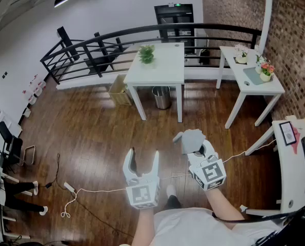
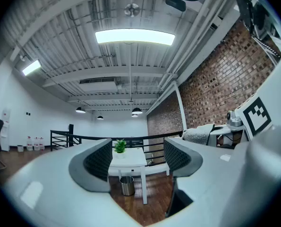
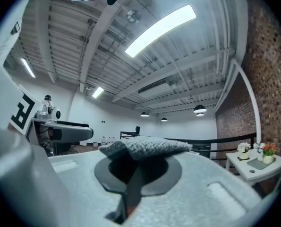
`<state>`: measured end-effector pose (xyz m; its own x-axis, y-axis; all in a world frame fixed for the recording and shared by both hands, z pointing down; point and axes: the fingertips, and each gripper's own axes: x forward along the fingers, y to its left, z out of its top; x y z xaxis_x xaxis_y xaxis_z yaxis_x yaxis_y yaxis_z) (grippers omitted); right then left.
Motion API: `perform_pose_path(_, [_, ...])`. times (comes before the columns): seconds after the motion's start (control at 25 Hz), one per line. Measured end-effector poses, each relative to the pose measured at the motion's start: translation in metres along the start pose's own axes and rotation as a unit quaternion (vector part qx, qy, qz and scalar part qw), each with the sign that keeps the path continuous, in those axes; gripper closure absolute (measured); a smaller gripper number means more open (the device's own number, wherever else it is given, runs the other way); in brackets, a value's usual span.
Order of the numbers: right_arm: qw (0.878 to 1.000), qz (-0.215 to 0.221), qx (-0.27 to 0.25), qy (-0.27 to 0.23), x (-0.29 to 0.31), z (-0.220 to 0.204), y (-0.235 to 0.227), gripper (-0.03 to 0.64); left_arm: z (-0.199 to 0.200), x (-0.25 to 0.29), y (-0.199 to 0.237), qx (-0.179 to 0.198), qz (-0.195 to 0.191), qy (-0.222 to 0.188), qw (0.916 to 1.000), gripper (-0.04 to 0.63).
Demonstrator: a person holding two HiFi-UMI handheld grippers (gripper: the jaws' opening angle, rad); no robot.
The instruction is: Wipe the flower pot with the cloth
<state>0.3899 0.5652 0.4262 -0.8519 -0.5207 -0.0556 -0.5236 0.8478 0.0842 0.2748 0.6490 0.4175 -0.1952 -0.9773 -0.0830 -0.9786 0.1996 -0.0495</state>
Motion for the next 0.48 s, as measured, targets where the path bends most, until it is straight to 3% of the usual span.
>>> perform_pose_path(0.2, [1.000,0.025,0.002,0.006,0.065,-0.004,0.012,0.623,-0.012,0.054,0.043,-0.019,-0.009,0.013,0.9997,0.249])
perform_pose_path(0.48, [1.000,-0.003,-0.002,0.011,0.151,-0.010,-0.023,0.623,-0.021,0.144,0.075,-0.024,-0.054,0.010,0.9982,0.247])
